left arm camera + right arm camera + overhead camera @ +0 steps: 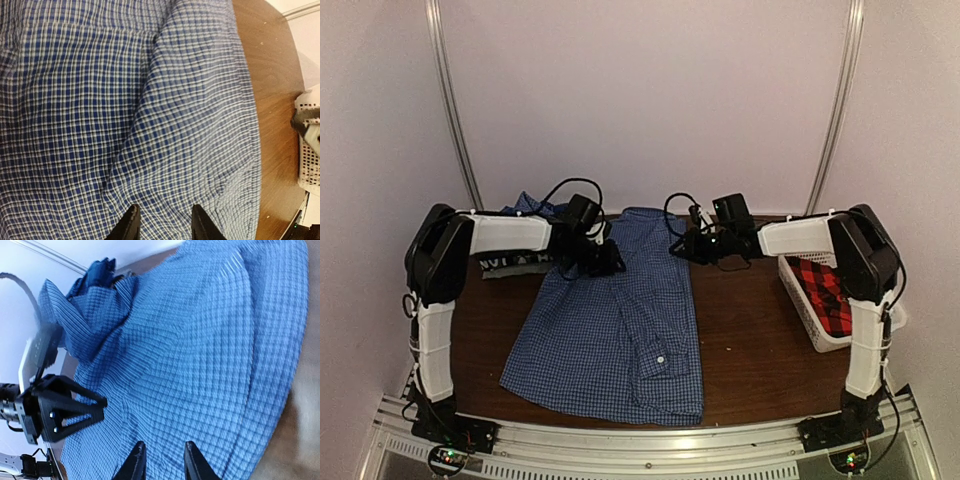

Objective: Fold and stack the long sleeve shirts
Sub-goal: Smooth out the 1/3-folded shirt at the center of the board.

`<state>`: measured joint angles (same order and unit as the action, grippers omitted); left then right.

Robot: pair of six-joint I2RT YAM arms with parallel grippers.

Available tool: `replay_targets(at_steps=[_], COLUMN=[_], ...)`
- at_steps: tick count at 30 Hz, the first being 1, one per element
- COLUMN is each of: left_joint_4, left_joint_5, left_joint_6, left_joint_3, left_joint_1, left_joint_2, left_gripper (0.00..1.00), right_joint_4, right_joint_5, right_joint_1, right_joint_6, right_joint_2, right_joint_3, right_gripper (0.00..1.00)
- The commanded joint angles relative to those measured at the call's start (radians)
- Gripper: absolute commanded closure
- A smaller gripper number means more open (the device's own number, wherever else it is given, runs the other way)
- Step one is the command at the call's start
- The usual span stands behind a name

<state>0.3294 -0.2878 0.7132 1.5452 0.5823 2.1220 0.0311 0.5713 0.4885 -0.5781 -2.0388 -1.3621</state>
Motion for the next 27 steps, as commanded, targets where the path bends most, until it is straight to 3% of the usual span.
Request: replay_targets(at_steps=[1, 9, 14, 22, 27], left_joint_4=[0.023, 0.088, 0.099, 0.098, 0.099], left_joint_5=[0.019, -0.017, -0.027, -0.042, -0.043], left_joint_6=[-0.036, -0.056, -0.058, -0.069, -0.083], left_joint_3=[0.03, 0.053, 0.013, -0.018, -0.02], left_joint_1=[-0.006, -0.006, -0.006, -0.006, -0.006], left_joint_2=[-0.104, -0.141, -0.182, -0.214, -0.226], left_gripper=[0.64, 0.64, 0.65, 0.64, 0.64], right_joint_4=[-0.024, -0.098, -0.074, 0.124, 0.128], right_joint_5=[0.024, 0.023, 0.046, 0.049, 0.073], right_joint_1=[0.001, -0.022, -0.059, -0.1, -0.111], right_joint_6=[0.037, 0.057, -0.077, -0.317, -0.339], right_joint_2=[-0.138, -0.468, -0.714, -0.795, -0.76], right_joint_3=[-0.217, -0.665, -0.987, -1.0, -0.998], right_gripper=[0.73, 0.78, 0.81, 0.8, 0.74])
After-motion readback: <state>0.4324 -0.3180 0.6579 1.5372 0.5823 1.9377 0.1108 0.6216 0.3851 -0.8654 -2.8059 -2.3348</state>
